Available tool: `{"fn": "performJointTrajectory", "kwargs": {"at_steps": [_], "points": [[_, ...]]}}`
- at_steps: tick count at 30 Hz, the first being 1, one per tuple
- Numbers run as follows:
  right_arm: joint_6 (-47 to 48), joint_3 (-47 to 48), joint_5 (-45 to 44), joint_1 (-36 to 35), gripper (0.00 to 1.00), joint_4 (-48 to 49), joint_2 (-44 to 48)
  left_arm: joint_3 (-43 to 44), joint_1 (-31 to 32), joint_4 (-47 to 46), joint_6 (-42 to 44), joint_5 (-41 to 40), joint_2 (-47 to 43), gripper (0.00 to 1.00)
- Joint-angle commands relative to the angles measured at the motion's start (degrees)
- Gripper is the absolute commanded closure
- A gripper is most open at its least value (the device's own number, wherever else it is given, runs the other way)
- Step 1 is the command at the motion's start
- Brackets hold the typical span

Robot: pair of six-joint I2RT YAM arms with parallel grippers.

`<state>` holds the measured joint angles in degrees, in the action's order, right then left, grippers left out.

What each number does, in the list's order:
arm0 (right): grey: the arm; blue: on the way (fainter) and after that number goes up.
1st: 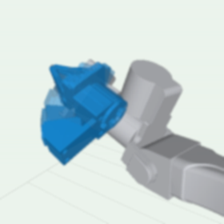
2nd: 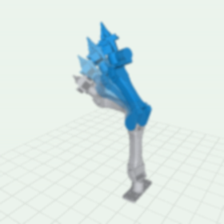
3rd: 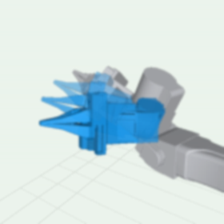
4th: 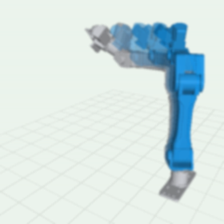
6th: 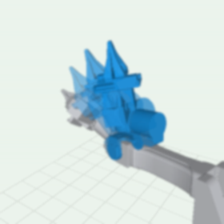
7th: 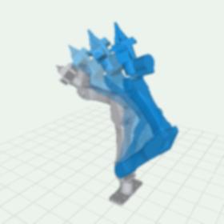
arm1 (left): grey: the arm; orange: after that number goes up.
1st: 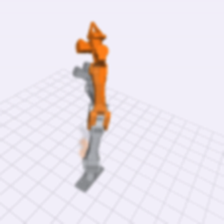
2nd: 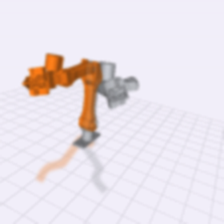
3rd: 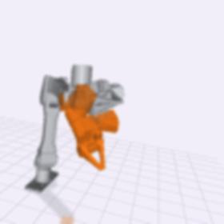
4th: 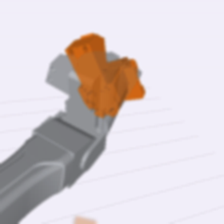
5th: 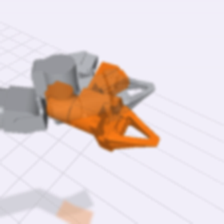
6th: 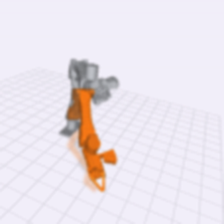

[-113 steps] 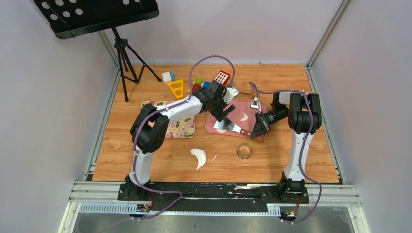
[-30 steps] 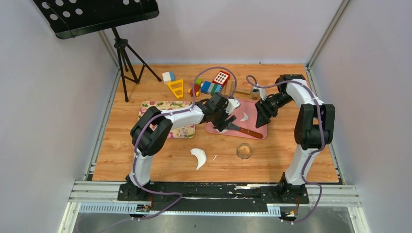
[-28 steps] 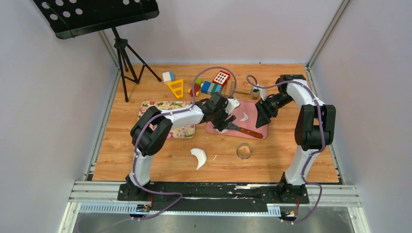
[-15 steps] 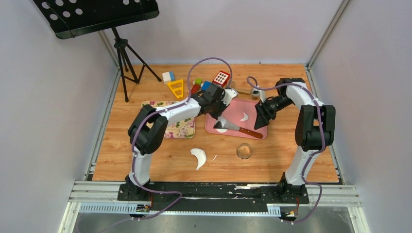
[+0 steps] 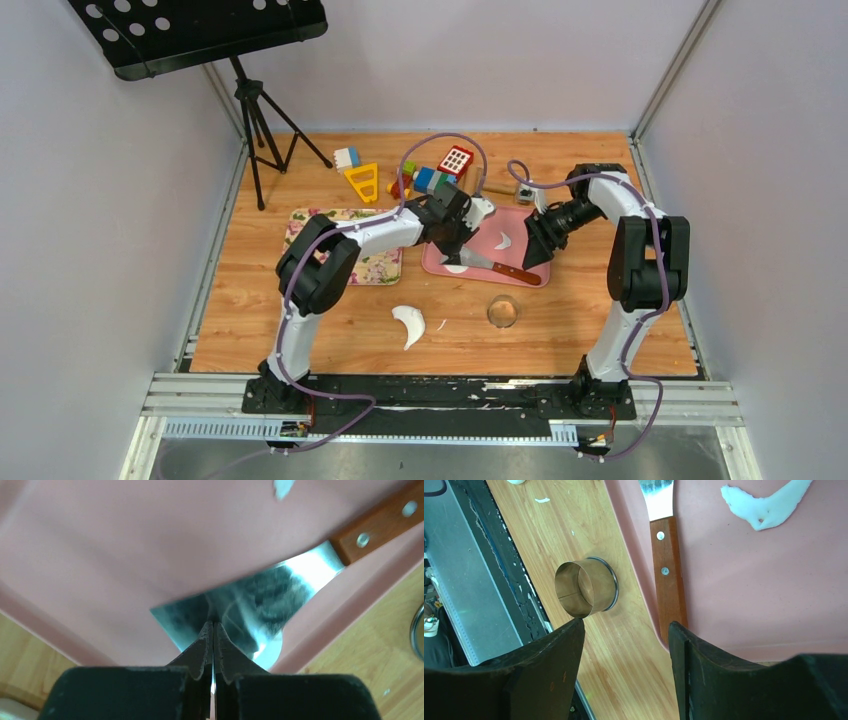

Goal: Roll out the dumpling wrappers from the dough
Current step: Place the spatula on the work surface, then pick up the spatula from the work surface.

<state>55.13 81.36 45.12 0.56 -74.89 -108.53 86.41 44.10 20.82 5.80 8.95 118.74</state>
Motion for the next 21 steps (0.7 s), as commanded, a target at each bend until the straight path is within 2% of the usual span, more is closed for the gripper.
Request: {"fn": "performJointTrajectory", "kwargs": {"at_steps": [1, 6, 14, 21], "points": [[0.9, -0.2, 2.3, -0.1, 0.37, 1.3, 2.9, -3.0, 1.6, 0.7, -0.4, -0.1, 3.0, 1.00], [0.7, -0.1, 2.4, 0.0, 0.37, 1.3, 2.8, -4.1, 1.6, -0.7, -0.1, -2.2, 0.4, 1.00], [0.8, -0.5, 2.4, -0.1, 0.37, 1.3, 3.8, 1.6, 1.4, 1.7, 0.8, -3.0, -5.5, 1.00], [1.0, -0.8, 2.2, -0.1, 0.38, 1.5, 3.4, -1.5, 1.3, -0.1, -0.3, -0.9, -5.1, 1.00]]}}
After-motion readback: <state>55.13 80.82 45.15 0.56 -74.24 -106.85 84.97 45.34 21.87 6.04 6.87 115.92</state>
